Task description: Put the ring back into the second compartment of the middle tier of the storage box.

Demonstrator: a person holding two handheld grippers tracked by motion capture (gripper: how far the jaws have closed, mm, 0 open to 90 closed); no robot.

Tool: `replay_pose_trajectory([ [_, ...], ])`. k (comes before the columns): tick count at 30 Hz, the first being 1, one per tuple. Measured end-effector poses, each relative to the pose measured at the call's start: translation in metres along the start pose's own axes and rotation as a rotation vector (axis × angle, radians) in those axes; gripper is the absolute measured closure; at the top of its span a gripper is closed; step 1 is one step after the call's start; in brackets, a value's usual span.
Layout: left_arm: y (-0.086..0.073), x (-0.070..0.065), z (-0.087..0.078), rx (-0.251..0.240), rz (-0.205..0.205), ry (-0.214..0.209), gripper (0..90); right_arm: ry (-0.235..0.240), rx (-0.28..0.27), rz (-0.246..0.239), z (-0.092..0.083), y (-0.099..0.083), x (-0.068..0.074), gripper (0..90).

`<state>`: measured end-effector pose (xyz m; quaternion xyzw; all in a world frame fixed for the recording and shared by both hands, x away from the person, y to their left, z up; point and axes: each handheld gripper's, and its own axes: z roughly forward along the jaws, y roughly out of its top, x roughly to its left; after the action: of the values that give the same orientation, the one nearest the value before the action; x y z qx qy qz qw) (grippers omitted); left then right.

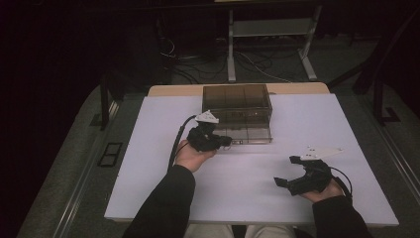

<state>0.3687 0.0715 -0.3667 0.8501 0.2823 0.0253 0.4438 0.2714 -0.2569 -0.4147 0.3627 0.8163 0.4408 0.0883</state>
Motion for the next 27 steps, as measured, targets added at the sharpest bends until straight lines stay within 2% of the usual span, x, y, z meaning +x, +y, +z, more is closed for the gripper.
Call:
replay_pose_trajectory([
  [27,0.029,0.003,0.002,0.032,0.049,0.015,87.3,-0.001,-0.002,-0.002,0.0,0.0,0.0,0.5],
])
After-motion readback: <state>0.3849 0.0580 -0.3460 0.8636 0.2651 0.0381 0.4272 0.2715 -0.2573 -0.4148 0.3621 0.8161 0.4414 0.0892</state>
